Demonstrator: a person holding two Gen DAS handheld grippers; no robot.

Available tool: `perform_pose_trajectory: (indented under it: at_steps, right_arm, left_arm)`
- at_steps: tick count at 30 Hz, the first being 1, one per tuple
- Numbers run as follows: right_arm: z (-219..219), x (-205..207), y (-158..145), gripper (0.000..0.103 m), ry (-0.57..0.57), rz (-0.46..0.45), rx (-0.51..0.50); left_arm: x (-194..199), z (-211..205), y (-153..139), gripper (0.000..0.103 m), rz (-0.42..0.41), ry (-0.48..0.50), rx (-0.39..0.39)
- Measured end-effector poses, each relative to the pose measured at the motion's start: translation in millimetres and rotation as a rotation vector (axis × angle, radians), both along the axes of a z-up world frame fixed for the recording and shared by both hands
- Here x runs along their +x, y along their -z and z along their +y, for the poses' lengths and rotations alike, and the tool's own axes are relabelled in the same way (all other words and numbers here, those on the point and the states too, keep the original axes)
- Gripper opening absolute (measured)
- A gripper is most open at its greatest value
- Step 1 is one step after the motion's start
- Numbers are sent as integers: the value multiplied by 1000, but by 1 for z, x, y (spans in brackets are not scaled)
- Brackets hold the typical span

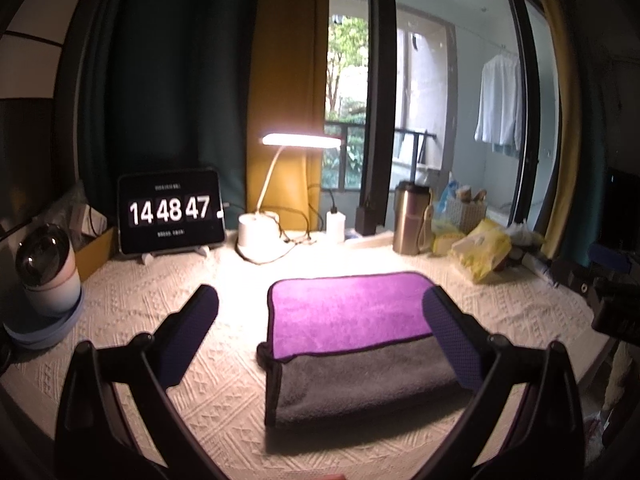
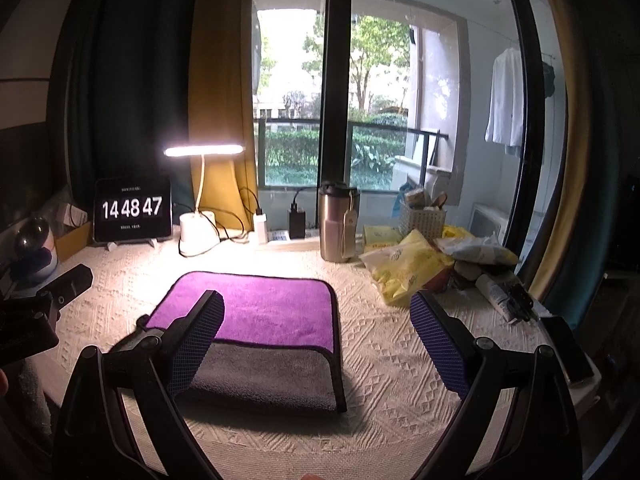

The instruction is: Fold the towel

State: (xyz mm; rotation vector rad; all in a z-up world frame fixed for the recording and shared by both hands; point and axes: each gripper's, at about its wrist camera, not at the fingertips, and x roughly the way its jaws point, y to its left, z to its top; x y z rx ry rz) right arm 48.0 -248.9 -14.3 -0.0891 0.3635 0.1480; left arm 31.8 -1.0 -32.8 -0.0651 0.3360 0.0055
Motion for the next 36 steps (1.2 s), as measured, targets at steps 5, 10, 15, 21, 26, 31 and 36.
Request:
perform_pose_trajectory:
  at_steps: [5,10,15,21,26,31,36]
  right_arm:
    - [-4,16,11,96,5,47,-3]
    - [-7,32,22,89,5,93,-14]
    - [-7,46,31,78,-13,131,-19]
    - [-7,66,47,71,-37,190,-28]
    - [-8,84,61,69,-66,243,-33]
    - [-8,104,82,64,-96,322,-28]
    - [-9,120,99,60,-103,390,-22]
  left_arm:
    - [19,1,17,102,71,3,8]
    - [37,5,32,102,143,-2,6]
    - [54,8,49,102,216,-15,0]
    - [74,9,67,102,297,-22,4]
    - [90,6,84,102,359,-12,10]
    - [103,7,99,95,424,-11,4]
    - [112,9,111,88,481,-10,-5]
